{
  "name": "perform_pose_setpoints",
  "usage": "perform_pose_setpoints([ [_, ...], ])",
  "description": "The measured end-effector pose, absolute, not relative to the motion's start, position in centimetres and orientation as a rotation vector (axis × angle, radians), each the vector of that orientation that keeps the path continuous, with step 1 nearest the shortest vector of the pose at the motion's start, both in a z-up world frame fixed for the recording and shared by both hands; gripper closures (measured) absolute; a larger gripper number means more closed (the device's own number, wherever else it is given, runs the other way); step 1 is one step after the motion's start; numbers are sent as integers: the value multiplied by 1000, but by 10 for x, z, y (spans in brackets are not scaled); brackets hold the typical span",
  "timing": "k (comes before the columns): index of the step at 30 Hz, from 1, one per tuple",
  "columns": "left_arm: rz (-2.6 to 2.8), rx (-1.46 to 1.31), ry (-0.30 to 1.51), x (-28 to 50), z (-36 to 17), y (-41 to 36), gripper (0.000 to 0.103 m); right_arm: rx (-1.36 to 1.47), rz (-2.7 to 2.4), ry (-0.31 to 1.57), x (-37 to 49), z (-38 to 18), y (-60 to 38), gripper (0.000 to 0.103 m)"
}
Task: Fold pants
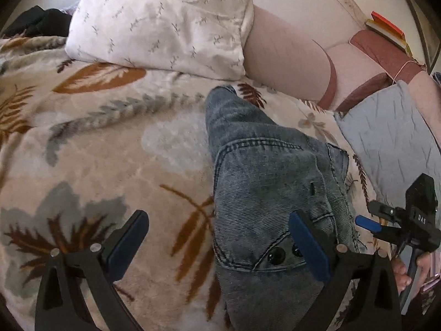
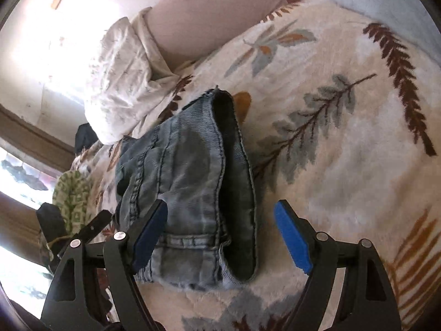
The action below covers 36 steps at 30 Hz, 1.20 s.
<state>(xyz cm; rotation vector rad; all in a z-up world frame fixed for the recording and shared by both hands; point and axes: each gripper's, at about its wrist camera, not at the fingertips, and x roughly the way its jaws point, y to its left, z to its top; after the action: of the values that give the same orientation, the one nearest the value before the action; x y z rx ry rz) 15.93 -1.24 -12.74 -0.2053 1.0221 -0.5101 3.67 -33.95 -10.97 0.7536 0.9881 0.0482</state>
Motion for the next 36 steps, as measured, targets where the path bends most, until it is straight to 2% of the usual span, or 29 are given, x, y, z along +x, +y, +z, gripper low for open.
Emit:
perform_pose_setpoints([
  [7,-596,-239,1107,166,-143,-23,0,766,81,1033,50,-123,-335,23],
  [10,-619,-220,1088,162,-142,-30,0,804,106,1057,56,-134,-332,23],
  [18,-623,-214,1079,160,-141,-31,2,889,154,1030,58,-144,-335,14],
  [24,-636,-215,1073,159,-140,-31,10,849,196,1049,63,-144,-329,10],
  [29,-659,-236,1067,157,-137,-34,24,844,203,1043,66,-141,-316,7],
  [32,-657,-221,1056,155,-135,-35,26,828,250,1046,71,-139,-299,7],
  [36,-656,-212,1049,154,-134,-37,29,882,239,1038,72,-142,-303,16],
])
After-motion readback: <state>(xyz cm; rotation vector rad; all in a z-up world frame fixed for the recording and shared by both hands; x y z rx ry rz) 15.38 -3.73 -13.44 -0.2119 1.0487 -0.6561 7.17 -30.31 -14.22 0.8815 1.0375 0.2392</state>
